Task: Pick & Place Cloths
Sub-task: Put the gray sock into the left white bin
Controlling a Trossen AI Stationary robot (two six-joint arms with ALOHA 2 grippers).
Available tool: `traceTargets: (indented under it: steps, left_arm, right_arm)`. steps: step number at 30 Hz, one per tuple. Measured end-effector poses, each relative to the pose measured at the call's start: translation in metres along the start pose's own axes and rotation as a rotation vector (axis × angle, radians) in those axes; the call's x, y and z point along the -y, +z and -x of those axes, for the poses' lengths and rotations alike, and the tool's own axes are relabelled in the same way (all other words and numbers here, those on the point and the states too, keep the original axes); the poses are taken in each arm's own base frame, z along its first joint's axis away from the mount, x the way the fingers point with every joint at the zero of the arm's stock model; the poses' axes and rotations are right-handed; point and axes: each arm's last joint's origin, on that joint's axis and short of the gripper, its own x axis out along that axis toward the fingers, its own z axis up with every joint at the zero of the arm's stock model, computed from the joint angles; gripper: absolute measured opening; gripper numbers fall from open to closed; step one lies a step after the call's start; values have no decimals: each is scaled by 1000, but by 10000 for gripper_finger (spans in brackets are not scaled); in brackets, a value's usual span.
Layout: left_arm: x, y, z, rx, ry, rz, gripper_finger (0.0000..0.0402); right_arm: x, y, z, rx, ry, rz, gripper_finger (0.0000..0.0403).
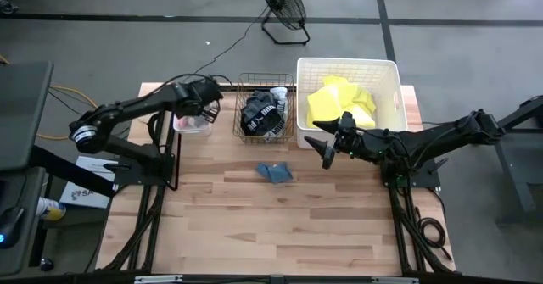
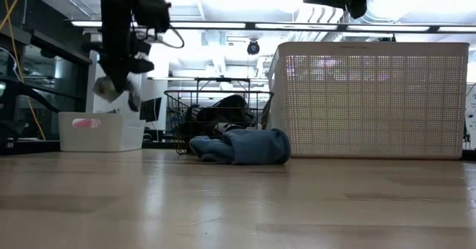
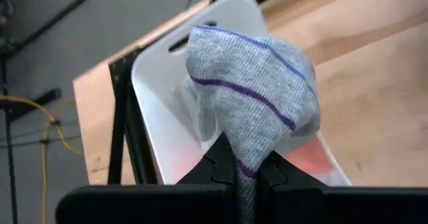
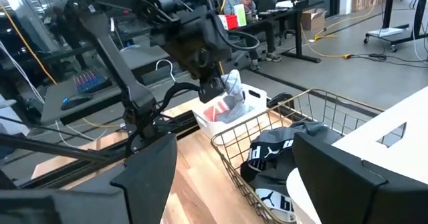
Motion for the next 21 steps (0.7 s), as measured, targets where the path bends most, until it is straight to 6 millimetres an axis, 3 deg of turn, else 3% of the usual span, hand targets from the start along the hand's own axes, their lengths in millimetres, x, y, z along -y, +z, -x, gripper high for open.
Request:
traceTargets:
  steps: [9, 21]
  left_arm:
    - [-14, -7, -51, -124, -143, 89, 3]
    - [-29, -27, -89, -221, -217, 167, 3]
  right_arm:
    - [1, 0, 0, 8, -22, -5, 290]
    - [2, 1, 0, 24, -70, -5, 290]
